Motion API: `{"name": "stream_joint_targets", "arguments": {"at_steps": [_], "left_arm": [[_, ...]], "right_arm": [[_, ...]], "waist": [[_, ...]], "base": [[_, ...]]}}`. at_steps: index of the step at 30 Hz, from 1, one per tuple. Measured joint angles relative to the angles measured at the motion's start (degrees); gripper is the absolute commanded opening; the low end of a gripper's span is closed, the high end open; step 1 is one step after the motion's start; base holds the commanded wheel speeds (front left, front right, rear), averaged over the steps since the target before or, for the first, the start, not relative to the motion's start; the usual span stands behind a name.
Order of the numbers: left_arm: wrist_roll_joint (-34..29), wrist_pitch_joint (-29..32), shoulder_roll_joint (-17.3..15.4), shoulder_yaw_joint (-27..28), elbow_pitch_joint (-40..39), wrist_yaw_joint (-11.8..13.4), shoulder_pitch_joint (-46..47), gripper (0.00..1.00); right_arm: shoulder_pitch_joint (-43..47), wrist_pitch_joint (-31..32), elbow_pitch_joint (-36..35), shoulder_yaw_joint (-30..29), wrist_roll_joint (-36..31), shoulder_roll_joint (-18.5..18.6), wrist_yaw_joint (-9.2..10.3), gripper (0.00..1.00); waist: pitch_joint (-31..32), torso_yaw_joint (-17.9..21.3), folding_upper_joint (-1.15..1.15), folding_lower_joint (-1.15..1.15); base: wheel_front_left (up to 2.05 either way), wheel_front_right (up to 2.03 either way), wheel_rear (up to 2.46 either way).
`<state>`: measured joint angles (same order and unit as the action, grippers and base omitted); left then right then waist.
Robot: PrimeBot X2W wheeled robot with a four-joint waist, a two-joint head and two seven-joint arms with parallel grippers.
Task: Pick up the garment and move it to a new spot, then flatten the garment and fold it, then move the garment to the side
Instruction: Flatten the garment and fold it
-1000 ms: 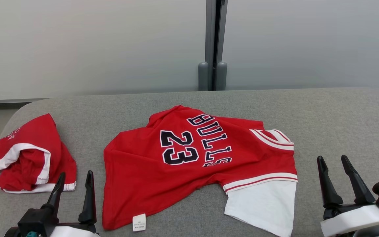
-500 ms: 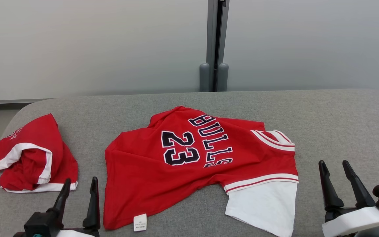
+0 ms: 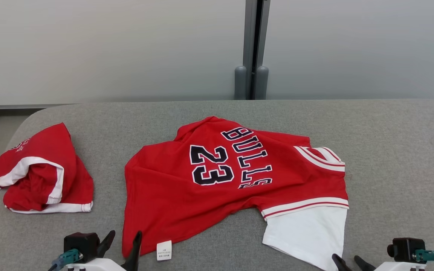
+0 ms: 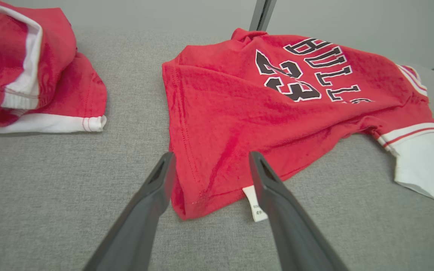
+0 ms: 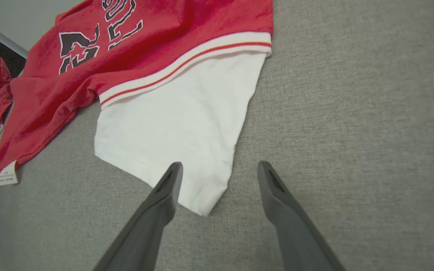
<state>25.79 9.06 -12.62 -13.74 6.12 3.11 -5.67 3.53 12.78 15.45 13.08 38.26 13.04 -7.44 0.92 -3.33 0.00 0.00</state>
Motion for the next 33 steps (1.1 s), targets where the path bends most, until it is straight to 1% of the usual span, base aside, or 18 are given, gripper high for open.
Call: {"name": "stream_joint_targets", "arguments": {"at_steps": [4,9,13,15,23,28,29,30,31,32,33], "left_arm": [[0.3,2.6,-0.8,-0.7,-1.6,-0.1,-0.1,1.00],[0.8,5.2,-1.5,-2.1,-1.3,-1.8,0.4,1.00],[1.9,7.1,-1.6,-3.0,1.2,-3.0,1.5,1.00],[2.1,7.6,-1.6,-3.3,2.4,-3.1,1.9,1.00],[1.8,5.3,-1.3,-2.5,9.2,-2.5,5.2,1.00],[2.6,4.6,-0.7,-2.9,12.5,-3.7,7.1,1.00],[2.6,4.4,-0.6,-2.9,13.0,-3.9,7.4,1.00],[2.6,4.1,-0.5,-2.9,13.6,-4.1,7.6,0.89],[2.9,3.8,-0.4,-2.9,14.2,-4.2,7.8,0.79],[3.0,3.6,-0.4,-2.9,14.9,-4.4,8.0,0.59],[3.0,3.4,-0.4,-2.9,15.4,-4.6,8.3,0.40]], "right_arm": [[0.7,4.3,-0.6,0.0,2.4,-0.9,0.00,1.00],[0.1,6.2,-1.0,0.0,3.9,-2.2,0.00,1.00],[-0.9,6.9,-0.7,-0.1,4.1,-2.8,0.00,1.00],[-1.3,7.1,-0.4,-0.1,4.1,-3.0,0.00,1.00],[-2.5,8.3,0.3,1.3,4.7,-3.7,-0.04,1.00],[-3.1,7.9,0.6,1.8,5.2,-3.8,-0.05,1.00],[-3.3,7.8,0.7,1.9,5.2,-3.9,-0.05,0.88],[-3.5,7.6,0.9,1.9,5.3,-3.9,-0.05,0.71],[-3.6,7.3,1.2,1.9,5.5,-3.9,-0.05,0.48],[-3.7,7.3,1.4,2.0,5.6,-3.9,-0.04,0.40],[-3.9,7.2,1.6,2.1,5.6,-3.9,-0.04,0.19]], "waist": [[-0.9,-0.2,0.00,0.00],[-2.7,-0.4,0.00,0.00],[-3.8,-0.4,0.00,0.00],[-4.2,-0.3,0.00,0.00],[-5.1,-0.1,0.00,0.00],[-5.5,0.0,0.00,0.00],[-5.6,-0.1,0.00,0.00],[-5.6,-0.1,0.00,0.00],[-5.6,-0.1,0.00,0.00],[-5.6,-0.1,0.00,0.00],[-5.6,-0.1,0.00,0.00]], "base": [[0.00,0.00,0.00],[0.00,0.00,0.00],[0.00,0.00,0.00],[0.00,0.00,0.00],[0.00,0.00,0.00],[0.00,0.00,0.00],[0.00,0.00,0.00],[0.00,0.00,0.00],[0.00,0.00,0.00],[0.00,0.00,0.00],[0.00,0.00,0.00]]}}
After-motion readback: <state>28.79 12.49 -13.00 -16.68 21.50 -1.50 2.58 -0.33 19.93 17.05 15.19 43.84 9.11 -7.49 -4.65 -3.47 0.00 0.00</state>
